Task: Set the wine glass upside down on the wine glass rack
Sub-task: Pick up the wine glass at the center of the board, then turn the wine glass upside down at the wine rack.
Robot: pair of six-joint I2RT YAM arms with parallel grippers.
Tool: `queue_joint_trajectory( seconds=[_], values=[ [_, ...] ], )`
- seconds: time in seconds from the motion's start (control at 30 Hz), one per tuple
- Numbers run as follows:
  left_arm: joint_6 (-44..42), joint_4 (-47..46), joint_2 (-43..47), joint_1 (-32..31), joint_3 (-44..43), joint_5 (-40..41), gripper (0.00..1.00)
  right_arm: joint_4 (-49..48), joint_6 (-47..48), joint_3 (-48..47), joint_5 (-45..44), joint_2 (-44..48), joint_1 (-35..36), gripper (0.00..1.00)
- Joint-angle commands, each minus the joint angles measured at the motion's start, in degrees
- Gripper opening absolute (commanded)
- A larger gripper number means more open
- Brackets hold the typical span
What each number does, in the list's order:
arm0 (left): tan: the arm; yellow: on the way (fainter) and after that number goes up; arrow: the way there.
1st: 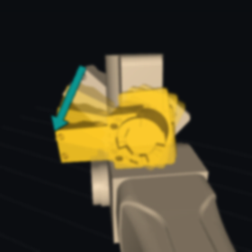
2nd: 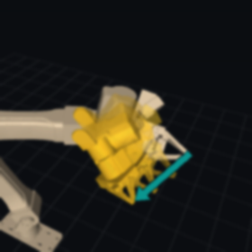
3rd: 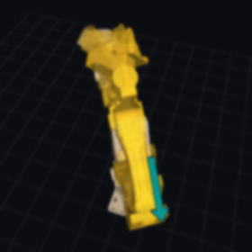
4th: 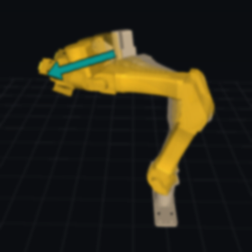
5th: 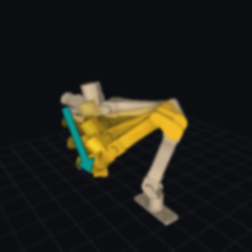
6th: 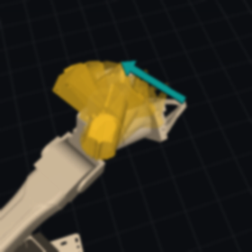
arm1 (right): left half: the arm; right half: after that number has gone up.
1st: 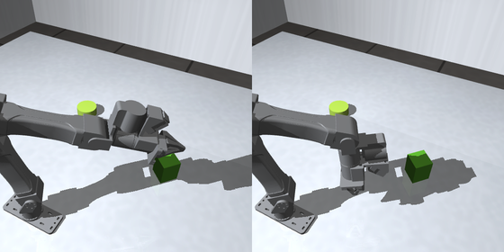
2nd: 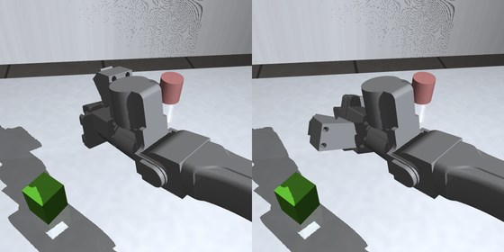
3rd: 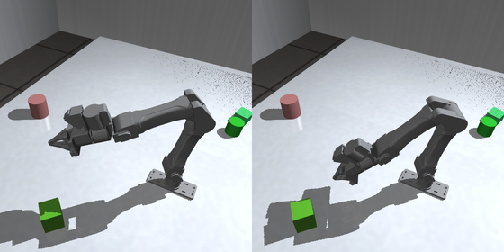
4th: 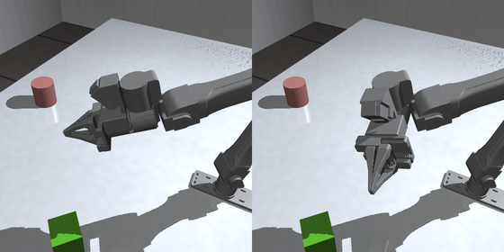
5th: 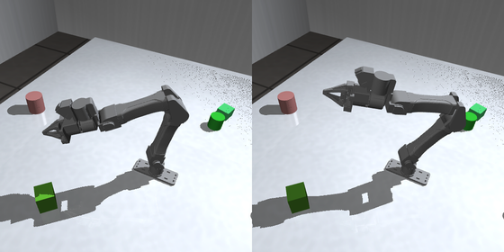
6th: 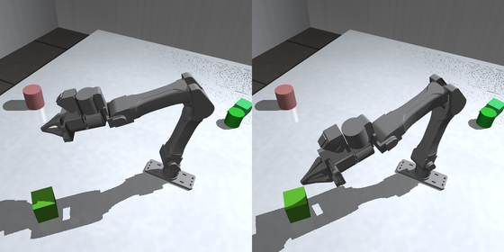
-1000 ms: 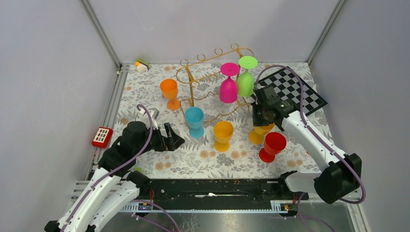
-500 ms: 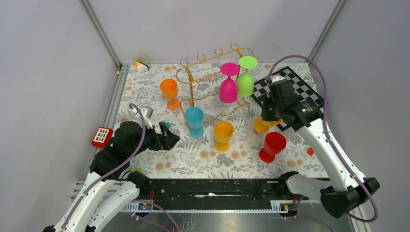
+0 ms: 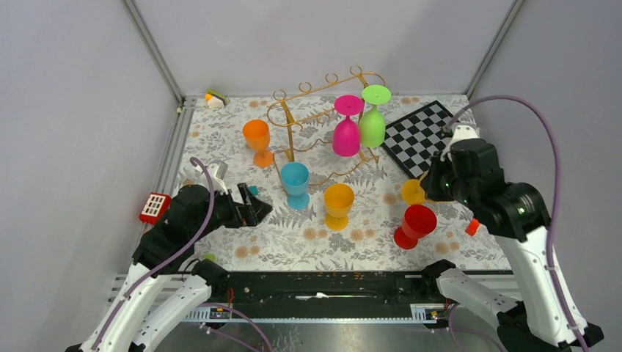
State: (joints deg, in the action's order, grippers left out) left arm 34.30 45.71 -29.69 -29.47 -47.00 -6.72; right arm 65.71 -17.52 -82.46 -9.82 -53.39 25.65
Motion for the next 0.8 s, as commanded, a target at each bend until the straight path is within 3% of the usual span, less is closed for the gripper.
queue_joint_trajectory(
  seconds=[0.0, 0.53, 0.77],
  values=[
    [3.53, -3.98, 0.85, -0.23, -1.79, -0.76, 0.98, 4.44, -2.55, -3.97, 0.59, 3.77, 0.46, 0.0],
    [10.83, -10.85, -5.01, -0.36, -1.52, -14.05, 0.9, 4.25, -6.48, -1.81, 11.31, 9.46, 0.48, 0.0],
    [14.3, -17.22, -8.33, -4.5, -2.08, -14.32, 0.88, 1.1, -7.9, -1.65, 15.32, 10.26, 0.45, 0.0]
  ],
)
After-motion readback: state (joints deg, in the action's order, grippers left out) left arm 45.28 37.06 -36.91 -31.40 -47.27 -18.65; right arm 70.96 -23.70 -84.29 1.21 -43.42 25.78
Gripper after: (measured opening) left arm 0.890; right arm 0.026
